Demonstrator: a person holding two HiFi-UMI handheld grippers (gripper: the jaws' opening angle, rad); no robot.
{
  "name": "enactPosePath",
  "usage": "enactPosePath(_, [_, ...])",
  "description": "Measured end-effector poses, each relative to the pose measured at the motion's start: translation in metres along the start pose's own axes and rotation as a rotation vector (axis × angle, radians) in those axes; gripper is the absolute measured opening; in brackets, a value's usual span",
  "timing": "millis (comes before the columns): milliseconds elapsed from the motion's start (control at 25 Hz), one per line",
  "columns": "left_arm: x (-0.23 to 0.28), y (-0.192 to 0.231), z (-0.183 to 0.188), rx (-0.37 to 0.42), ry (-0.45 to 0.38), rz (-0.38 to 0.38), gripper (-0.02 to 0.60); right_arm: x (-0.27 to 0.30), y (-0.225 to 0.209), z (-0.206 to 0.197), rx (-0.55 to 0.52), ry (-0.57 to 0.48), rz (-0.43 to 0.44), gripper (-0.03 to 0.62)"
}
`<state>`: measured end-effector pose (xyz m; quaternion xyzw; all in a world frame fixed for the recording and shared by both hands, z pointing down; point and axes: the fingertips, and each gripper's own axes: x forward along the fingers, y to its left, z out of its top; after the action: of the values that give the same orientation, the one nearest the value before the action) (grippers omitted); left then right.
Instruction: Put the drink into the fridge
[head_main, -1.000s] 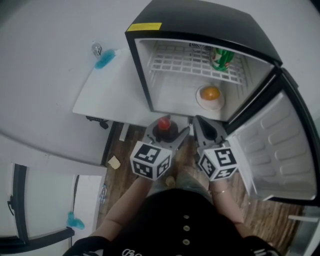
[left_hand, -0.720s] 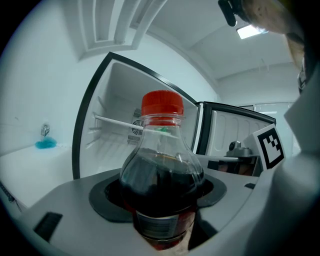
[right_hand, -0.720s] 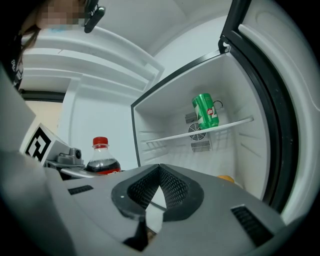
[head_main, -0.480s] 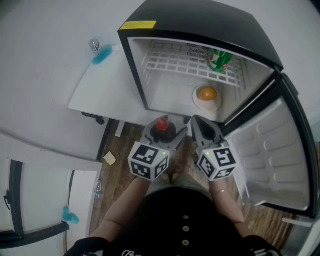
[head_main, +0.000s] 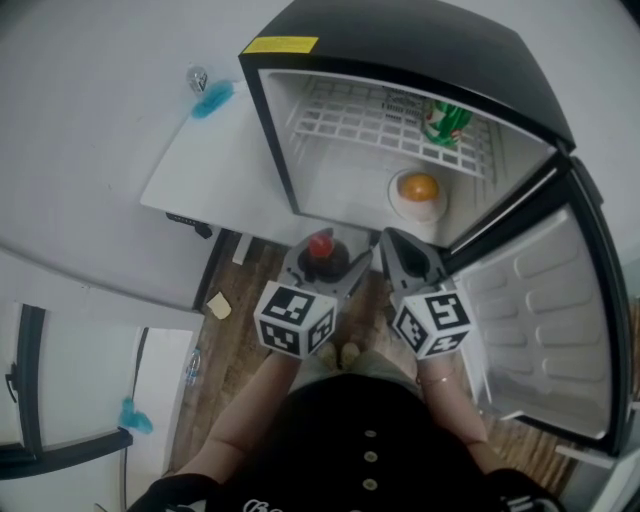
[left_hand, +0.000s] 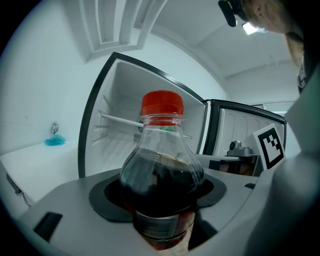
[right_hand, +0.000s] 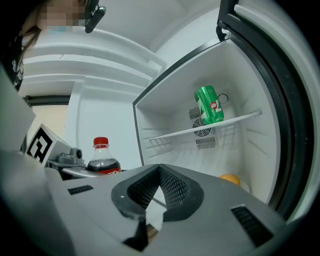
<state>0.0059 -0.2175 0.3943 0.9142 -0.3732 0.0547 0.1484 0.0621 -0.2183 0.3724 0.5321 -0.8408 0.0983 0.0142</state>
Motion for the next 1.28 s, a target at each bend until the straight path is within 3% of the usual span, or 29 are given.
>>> enactPosePath(1280, [0.045,0.033,-0.028,0.054,0.101,-0.005,0.324,0.039,-0.02,-0.038,0.031,0.075,-0.005,0.008])
